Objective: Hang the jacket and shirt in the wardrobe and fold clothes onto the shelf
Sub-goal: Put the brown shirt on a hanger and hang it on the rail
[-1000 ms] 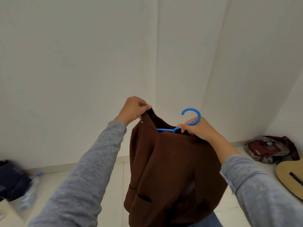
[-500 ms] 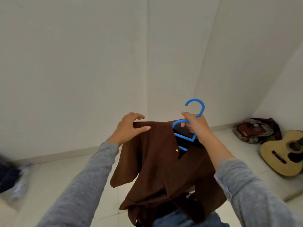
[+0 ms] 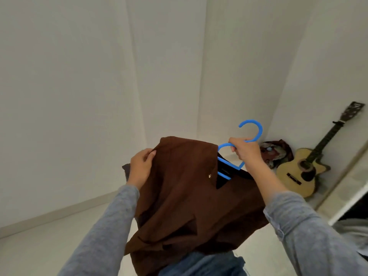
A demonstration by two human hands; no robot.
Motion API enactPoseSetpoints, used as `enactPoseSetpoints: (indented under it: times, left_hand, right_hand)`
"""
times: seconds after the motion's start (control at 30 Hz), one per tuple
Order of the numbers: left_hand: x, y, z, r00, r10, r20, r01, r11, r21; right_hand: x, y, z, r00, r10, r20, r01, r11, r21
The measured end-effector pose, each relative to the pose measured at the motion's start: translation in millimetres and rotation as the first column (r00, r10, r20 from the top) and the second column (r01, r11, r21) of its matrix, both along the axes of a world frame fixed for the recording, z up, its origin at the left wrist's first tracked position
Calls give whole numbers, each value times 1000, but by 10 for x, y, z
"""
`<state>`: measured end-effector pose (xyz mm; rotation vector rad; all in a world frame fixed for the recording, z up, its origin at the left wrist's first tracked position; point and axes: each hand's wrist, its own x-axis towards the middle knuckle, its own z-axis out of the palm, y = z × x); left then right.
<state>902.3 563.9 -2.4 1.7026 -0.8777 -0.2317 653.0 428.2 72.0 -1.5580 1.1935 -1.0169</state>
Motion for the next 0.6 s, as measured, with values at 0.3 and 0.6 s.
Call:
enactPoseSetpoints:
  times: [0.3,0.6]
  left_hand:
    - [-1289,-395,725,977,-158,144,181,969,-166]
    - [-2589,-722,896,812,-529,247,499,848,179]
  right_hand:
    - [-1802,204,344,996,-36,-79,30,997,-73]
    - [-3222,576,537,959,-274,-69,265,958,-112]
